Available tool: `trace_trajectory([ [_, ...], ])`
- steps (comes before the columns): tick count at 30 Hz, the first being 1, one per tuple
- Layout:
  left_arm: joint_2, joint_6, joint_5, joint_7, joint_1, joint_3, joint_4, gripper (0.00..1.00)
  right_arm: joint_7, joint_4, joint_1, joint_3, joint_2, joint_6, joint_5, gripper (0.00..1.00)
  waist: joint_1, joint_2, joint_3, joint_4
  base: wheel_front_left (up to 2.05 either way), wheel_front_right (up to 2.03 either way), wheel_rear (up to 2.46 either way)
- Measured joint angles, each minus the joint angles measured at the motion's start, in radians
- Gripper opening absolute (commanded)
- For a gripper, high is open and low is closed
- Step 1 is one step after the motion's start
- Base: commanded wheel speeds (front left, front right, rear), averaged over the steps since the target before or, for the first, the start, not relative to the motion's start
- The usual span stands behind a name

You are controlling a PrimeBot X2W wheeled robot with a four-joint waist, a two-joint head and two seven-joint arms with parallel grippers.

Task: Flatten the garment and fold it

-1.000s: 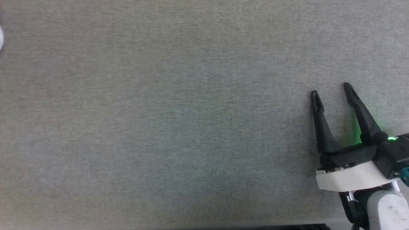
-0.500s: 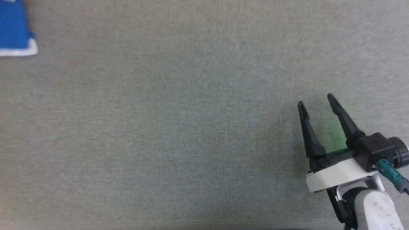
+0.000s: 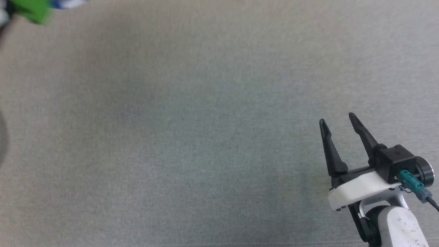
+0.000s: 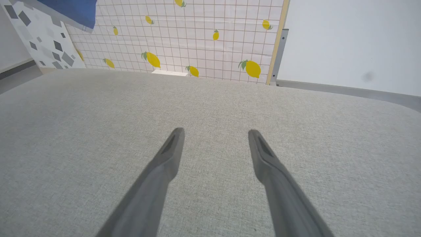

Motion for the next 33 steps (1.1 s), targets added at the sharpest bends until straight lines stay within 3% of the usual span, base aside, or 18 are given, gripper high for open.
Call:
trace_trajectory([
  [6, -0.151, 0.052, 0.046, -0.035, 0.131, -0.116, -0.06, 0.0, 0.0, 0.007, 0.015, -0.018, 0.002, 0.0, 0.0, 1.0, 0.0, 0.0, -0.065, -0.047, 0.0, 0.0, 0.0],
  [13, -0.294, 0.066, 0.06, 0.02, 0.399, -0.347, -0.061, 0.0, -0.01, 0.02, 0.021, -0.03, 0.002, 0.0, 0.017, 1.0, 0.0, 0.0, -0.076, -0.127, 0.0, 0.0, 0.0],
  [14, -0.303, 0.06, 0.06, 0.033, 0.425, -0.372, -0.056, 0.68, -0.011, 0.021, 0.021, -0.031, 0.001, 0.0, 0.018, 1.0, 0.0, 0.0, -0.075, -0.135, 0.0, 0.0, 0.0],
  [15, -0.309, 0.051, 0.061, 0.042, 0.454, -0.404, -0.053, 1.0, -0.011, 0.025, 0.021, -0.032, 0.001, 0.0, 0.018, 1.0, 0.0, 0.0, -0.073, -0.146, 0.0, 0.0, 0.0],
  [24, -0.328, 0.052, 0.067, 0.023, 0.512, -0.439, -0.073, 1.0, -0.019, 0.056, 0.024, -0.048, 0.002, 0.0, 0.019, 1.0, 0.0, 0.0, -0.075, -0.157, 0.0, 0.0, 0.0],
  [29, -0.317, 0.071, 0.062, -0.024, 0.509, -0.388, -0.121, 1.0, -0.005, 0.07, 0.036, -0.053, 0.002, 0.0, 0.018, 1.0, 0.0, 0.0, -0.107, -0.124, 0.0, 0.0, 0.0],
  [33, -0.289, 0.113, 0.038, -0.065, 0.505, -0.323, -0.161, 1.0, 0.012, 0.071, 0.055, -0.061, 0.002, 0.0, 0.015, 1.0, 0.0, 0.0, -0.143, -0.08, 0.0, 0.0, 0.0],
])
